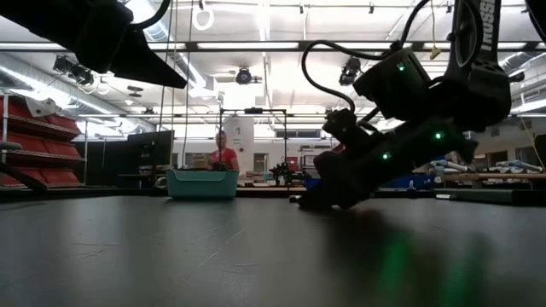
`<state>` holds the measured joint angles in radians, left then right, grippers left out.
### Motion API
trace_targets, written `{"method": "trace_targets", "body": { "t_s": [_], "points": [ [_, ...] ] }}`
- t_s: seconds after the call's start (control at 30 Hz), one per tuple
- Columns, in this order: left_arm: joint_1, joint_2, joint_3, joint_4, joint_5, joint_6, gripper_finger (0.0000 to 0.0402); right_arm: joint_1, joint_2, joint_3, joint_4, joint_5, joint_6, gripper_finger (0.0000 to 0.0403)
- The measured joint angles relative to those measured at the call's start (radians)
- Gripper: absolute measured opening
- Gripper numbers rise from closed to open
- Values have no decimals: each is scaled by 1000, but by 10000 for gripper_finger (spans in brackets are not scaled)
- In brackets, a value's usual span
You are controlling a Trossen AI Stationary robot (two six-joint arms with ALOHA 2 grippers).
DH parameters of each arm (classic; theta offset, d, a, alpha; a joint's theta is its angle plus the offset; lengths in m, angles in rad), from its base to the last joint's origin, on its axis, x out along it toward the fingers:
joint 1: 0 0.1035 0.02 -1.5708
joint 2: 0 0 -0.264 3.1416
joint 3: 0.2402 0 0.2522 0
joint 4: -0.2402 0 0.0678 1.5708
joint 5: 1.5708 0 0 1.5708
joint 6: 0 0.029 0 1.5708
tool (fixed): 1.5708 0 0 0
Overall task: Sort batteries
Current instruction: Put the silver battery into the green bin
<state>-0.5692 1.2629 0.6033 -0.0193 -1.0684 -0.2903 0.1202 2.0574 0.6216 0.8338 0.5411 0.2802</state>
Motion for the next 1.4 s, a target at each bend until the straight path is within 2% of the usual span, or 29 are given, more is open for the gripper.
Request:
{"method": "trace_targets", "body": {
  "t_s": [0.27,0.53,0.63,0.73,0.87,1.03,1.2,1.4],
  "points": [
    [4,0,0,7,-13,18,112,-6,11,-4,127,-37,-86,20],
    [5,0,0,19,2,19,112,-72,-60,66,149,-191,-200,20],
    [5,0,0,26,4,11,112,-108,-64,166,39,-263,-256,20],
    [4,0,0,26,-19,3,112,-151,-65,339,-210,-341,-300,20],
    [5,0,0,21,-39,-2,112,-208,-60,558,-500,-393,-364,20],
    [4,0,0,0,-74,-84,112,-281,-61,759,-668,-462,-396,20],
    [4,21,-27,7,-105,-141,112,-367,-37,894,-779,-488,-397,20],
    [2,41,-83,125,-24,-133,112,-451,97,1107,-953,-558,-381,20]
  ]
}}
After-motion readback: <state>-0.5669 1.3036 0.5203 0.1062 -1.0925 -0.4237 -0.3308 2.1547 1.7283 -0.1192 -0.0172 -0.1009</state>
